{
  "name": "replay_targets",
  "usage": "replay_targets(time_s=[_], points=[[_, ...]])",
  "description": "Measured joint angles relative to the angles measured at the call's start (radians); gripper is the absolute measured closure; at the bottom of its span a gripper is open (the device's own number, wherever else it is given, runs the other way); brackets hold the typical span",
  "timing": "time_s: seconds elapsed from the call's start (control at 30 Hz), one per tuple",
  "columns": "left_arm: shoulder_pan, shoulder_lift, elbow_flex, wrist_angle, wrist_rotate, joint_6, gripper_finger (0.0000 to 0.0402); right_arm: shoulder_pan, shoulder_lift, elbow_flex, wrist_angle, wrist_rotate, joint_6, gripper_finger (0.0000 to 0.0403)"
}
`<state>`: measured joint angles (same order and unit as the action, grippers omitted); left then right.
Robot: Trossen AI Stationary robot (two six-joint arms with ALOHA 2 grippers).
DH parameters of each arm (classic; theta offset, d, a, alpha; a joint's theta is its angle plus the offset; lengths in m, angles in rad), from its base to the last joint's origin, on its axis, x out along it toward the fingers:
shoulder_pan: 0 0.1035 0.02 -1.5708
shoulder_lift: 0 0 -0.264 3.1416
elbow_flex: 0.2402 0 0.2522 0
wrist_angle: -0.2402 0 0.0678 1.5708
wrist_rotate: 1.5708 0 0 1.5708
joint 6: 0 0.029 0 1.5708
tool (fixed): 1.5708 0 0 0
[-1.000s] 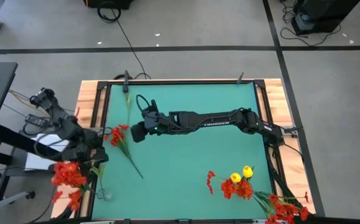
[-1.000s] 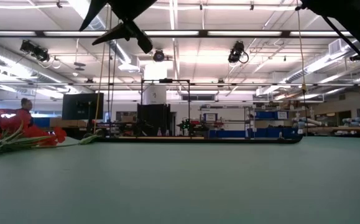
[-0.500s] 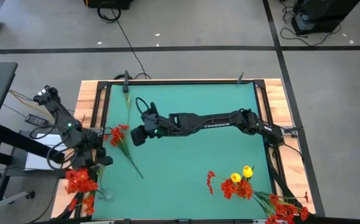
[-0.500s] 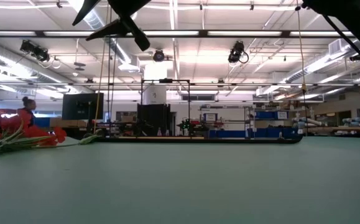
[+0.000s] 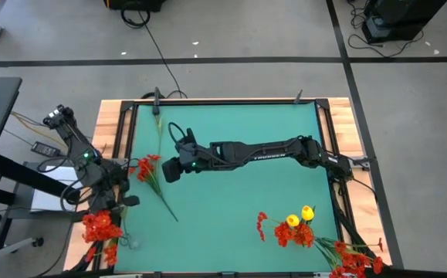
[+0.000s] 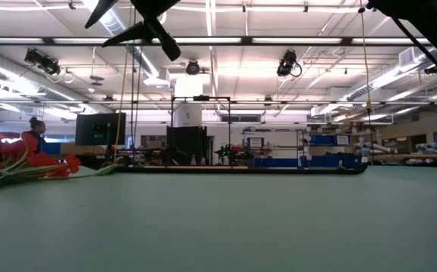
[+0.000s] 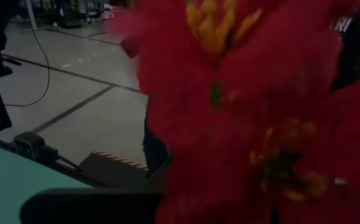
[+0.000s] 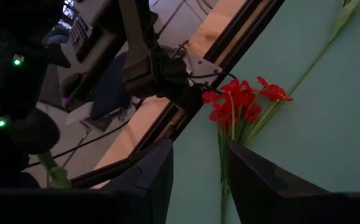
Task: Sort flowers into vase by color
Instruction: Put the right red flowers into the transparent flower vase, then put the black flower into the transparent flower vase
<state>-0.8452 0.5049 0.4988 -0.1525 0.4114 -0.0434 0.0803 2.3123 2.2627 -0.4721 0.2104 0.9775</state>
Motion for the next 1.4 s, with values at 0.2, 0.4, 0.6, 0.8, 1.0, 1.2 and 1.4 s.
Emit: replay_targets(time_s=[0.2, 0.4, 0.6, 0.8, 1.0, 1.2, 1.4], points=[[0.000, 0.005, 0.000, 0.037, -0.007, -0.099, 0.0313, 0.000, 0.000, 0.000, 0.000, -0.020, 0.023, 0.0251], [-0.002, 0.019, 0.000, 0.037, -0.007, -0.145, 0.0235, 0.000, 0.000, 0.000, 0.000, -0.026, 0.029, 0.0251], [-0.002, 0.019, 0.000, 0.030, 0.049, -0.249, 0.0179, 0.003, 0.000, 0.000, 0.000, -0.052, 0.044, 0.0251], [-0.033, 0.018, 0.000, -0.010, 0.065, -0.328, 0.0178, 0.004, 0.000, 0.000, -0.001, -0.074, 0.042, 0.0251], [-0.056, 0.019, 0.065, -0.015, 0.054, -0.346, 0.0187, 0.006, -0.001, 0.000, -0.006, -0.084, 0.025, 0.0251], [-0.056, 0.018, 0.178, -0.022, 0.002, -0.329, 0.0193, 0.006, -0.001, 0.000, -0.057, -0.086, 0.015, 0.0251], [-0.055, 0.019, 0.249, -0.032, -0.028, -0.366, 0.0193, 0.006, -0.001, 0.000, -0.111, -0.077, 0.007, 0.0251]])
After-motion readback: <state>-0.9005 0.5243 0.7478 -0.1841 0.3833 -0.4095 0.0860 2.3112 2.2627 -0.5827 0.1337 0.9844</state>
